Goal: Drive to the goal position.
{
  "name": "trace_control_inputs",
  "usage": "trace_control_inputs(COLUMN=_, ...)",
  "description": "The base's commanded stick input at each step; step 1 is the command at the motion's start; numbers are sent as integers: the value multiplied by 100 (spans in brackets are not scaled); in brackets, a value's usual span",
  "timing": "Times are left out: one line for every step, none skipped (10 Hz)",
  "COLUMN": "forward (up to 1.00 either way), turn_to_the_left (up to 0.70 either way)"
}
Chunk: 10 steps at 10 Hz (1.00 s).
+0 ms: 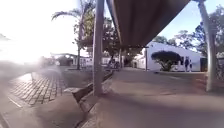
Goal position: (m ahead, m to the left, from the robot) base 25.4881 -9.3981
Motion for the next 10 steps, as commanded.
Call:
trace_control_inputs(forward=70, turn_to_the_left=-35)
trace_control_inputs(forward=70, turn_to_the_left=-35)
trace_control_inputs(forward=70, turn_to_the_left=-35)
trace_control_inputs(forward=70, turn_to_the_left=-29)
trace_control_inputs(forward=70, turn_to_the_left=0)
trace_control_inputs(forward=70, turn_to_the_left=0)
trace_control_inputs(forward=70, turn_to_the_left=0)
trace_control_inputs(forward=70, turn_to_the_left=0)
trace_control_inputs(forward=70, turn_to_the_left=0)
trace_control_inputs(forward=70, turn_to_the_left=0)
